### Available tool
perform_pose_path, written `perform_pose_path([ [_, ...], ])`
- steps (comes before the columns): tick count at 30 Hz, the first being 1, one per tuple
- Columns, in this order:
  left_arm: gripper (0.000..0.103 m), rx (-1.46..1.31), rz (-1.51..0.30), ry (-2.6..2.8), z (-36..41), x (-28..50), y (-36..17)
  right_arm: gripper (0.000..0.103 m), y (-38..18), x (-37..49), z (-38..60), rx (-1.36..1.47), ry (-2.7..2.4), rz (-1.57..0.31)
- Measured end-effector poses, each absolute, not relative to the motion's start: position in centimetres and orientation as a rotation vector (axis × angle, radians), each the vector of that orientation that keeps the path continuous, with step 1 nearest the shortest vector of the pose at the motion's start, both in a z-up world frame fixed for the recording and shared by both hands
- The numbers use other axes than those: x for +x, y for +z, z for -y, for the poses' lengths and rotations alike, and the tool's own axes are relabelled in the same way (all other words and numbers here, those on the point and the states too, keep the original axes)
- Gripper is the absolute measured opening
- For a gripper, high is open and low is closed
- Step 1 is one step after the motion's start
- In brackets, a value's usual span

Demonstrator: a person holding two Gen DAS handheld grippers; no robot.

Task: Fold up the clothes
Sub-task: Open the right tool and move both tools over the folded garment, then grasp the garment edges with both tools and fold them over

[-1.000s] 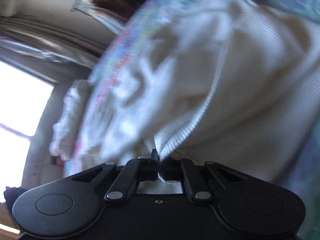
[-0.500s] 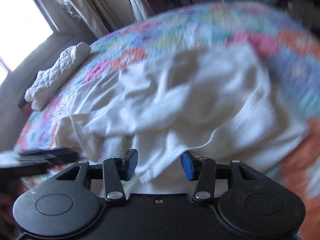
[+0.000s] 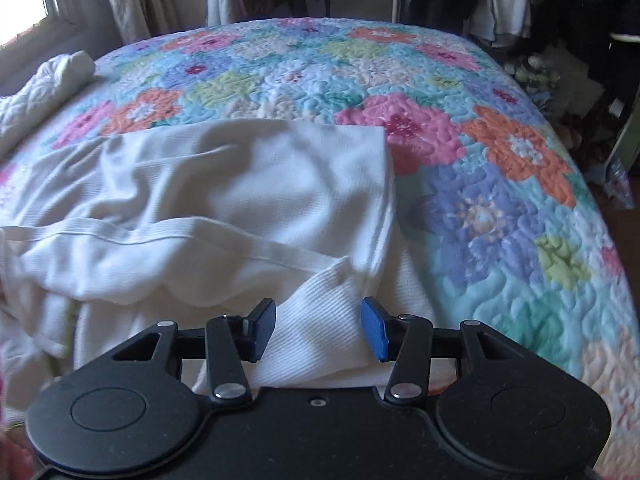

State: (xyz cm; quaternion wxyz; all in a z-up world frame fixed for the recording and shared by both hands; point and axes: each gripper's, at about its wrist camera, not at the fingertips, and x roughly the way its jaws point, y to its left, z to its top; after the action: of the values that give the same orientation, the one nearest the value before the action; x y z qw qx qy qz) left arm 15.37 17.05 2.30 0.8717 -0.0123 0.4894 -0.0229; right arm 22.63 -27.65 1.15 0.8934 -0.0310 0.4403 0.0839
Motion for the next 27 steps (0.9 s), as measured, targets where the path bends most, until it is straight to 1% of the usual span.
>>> perform_pose_path([
  [3,0.076,-0.07,-0.996,-0.085,-16.7,16.0,1.6,0.052,0.0,22.9,27.2,-0.112,0.18,-0.915],
  [4,0.076,-0.084,-0.972,-0.085,-16.5,16.3,1.5,0.041,-0.5,22.9,27.1,-0.138,0.176,-0.913],
  [6,0.075,-0.093,-0.911,-0.095,-16.3,16.5,1.5,0.011,-1.1,22.9,27.0,-0.168,0.172,-0.914],
  [7,0.071,-0.108,-0.885,-0.114,-16.4,16.6,1.5,0.008,-0.9,22.7,27.0,-0.174,0.173,-0.895],
  [9,0.039,-0.205,-0.883,-0.148,-17.3,16.9,1.4,0.006,0.2,22.2,26.9,-0.202,0.165,-0.83],
  [10,0.006,-0.268,-0.896,-0.159,-18.1,17.0,1.2,0.006,0.9,21.8,26.9,-0.226,0.156,-0.787],
  [14,0.007,-0.344,-0.879,-0.165,-19.6,15.6,1.7,0.005,5.4,19.5,28.5,-0.223,0.166,-0.602],
  [16,0.007,-0.328,-0.861,-0.176,-19.4,14.1,2.6,0.004,6.6,18.4,29.3,-0.254,0.152,-0.58],
  [19,0.007,-0.337,-0.854,-0.176,-19.1,12.2,3.8,0.004,6.1,17.9,30.2,-0.308,0.074,-0.646],
  [23,0.007,-0.32,-0.885,-0.167,-18.2,10.5,4.6,0.004,4.0,18.1,29.7,-0.379,0.058,-0.744],
  [27,0.007,-0.189,-0.912,-0.143,-16.7,9.6,4.6,0.003,3.8,18.4,29.1,-0.385,0.046,-0.766],
])
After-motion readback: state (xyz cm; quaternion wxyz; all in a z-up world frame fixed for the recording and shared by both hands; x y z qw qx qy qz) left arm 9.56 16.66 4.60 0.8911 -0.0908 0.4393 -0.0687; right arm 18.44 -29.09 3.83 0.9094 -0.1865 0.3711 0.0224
